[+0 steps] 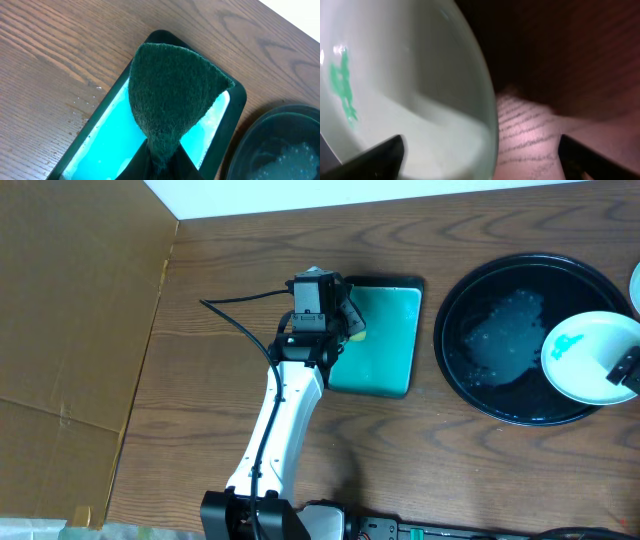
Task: Clean dirty plates on tray and stack at the side
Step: 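Lower the plate onto the right-side stack and open the right gripper, then grasp the last white plate's rim on the black tray with the right gripper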
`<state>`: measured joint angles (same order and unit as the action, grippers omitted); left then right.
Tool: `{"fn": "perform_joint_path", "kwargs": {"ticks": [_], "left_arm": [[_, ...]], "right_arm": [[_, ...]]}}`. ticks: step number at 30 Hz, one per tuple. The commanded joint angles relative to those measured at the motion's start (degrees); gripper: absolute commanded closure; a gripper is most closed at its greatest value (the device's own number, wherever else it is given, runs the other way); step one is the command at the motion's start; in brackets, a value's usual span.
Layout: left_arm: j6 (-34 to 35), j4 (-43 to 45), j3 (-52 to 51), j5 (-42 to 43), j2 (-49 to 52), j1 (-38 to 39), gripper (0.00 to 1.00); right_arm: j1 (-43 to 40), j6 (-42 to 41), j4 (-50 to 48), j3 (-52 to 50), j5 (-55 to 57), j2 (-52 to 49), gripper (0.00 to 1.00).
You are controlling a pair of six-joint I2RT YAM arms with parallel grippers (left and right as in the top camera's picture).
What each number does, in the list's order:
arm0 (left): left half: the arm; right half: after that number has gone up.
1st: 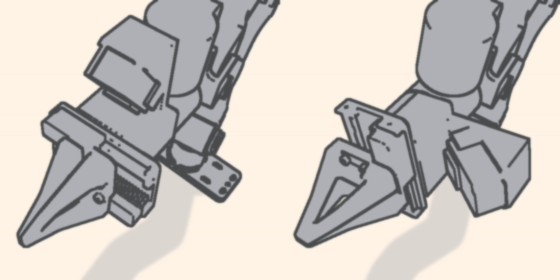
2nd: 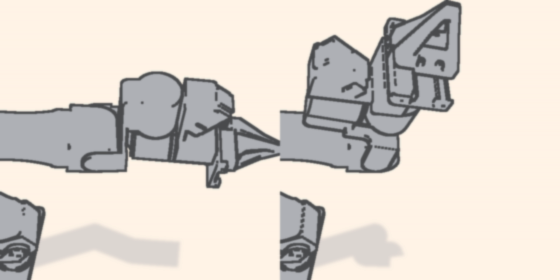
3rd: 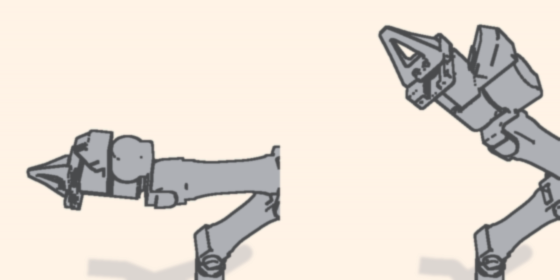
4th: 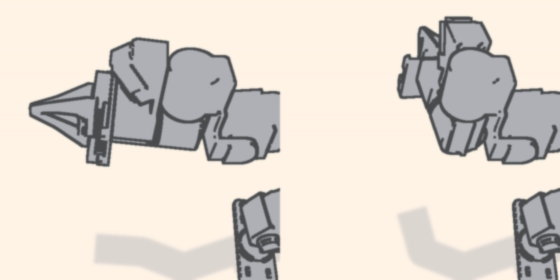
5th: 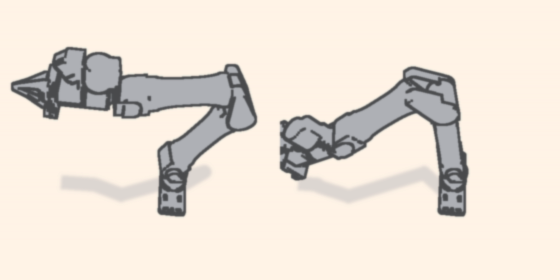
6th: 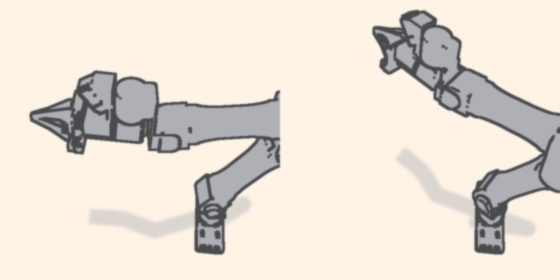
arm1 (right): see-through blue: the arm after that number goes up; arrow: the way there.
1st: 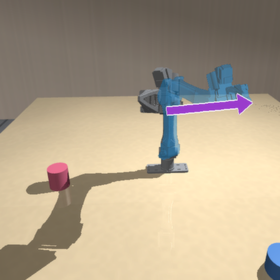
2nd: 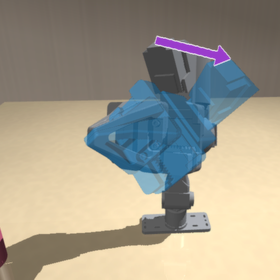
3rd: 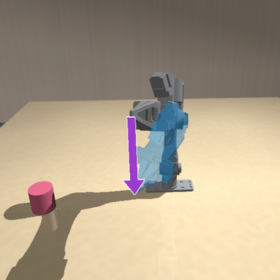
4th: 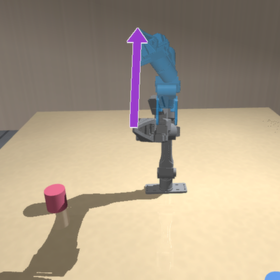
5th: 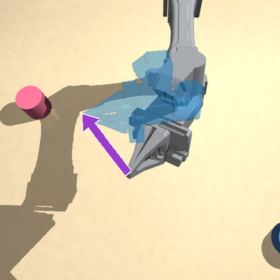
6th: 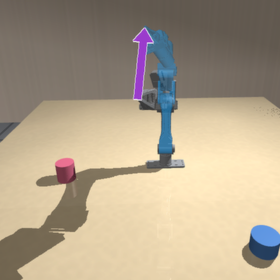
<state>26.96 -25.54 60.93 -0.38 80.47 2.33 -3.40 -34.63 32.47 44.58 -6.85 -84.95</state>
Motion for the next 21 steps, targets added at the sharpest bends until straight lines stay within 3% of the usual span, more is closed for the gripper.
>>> {"fn": "perform_joint_path", "kwargs": {"ticks": [1,4,10,12,13,18,21], "left_arm": [[-0.6,0.1,-0.4,-0.7,0.0,-0.3,0.92],[-0.6,0.2,-0.4,-0.7,0.0,-0.3,0.93],[-0.6,0.3,-0.4,-0.7,0.0,-0.3,0.93],[-0.6,0.3,-0.4,-0.7,0.0,-0.3,0.93],[-0.6,0.3,-0.4,-0.7,0.0,-0.3,0.93],[-0.6,0.3,-0.4,-0.7,0.0,-0.3,0.93],[-0.6,0.3,-0.4,-0.8,0.0,-0.3,0.93]], "right_arm": [[0.3,-1.4,-0.9,-0.5,1.7,-0.5,0.27],[0.3,-1.8,-0.8,-0.5,4.2,-0.5,0.41],[0.3,-2.2,-1.0,-1.2,4.5,-0.6,0.35],[0.3,-3.2,-1.4,-2.3,4.5,-0.6,0.41],[0.3,-4.1,-2.4,-3.5,4.5,-0.6,0.50],[0.3,-4.1,-4.5,-4.2,4.5,-0.6,0.51],[0.3,-4.1,-5.5,-4.1,4.4,-0.6,0.76]]}}
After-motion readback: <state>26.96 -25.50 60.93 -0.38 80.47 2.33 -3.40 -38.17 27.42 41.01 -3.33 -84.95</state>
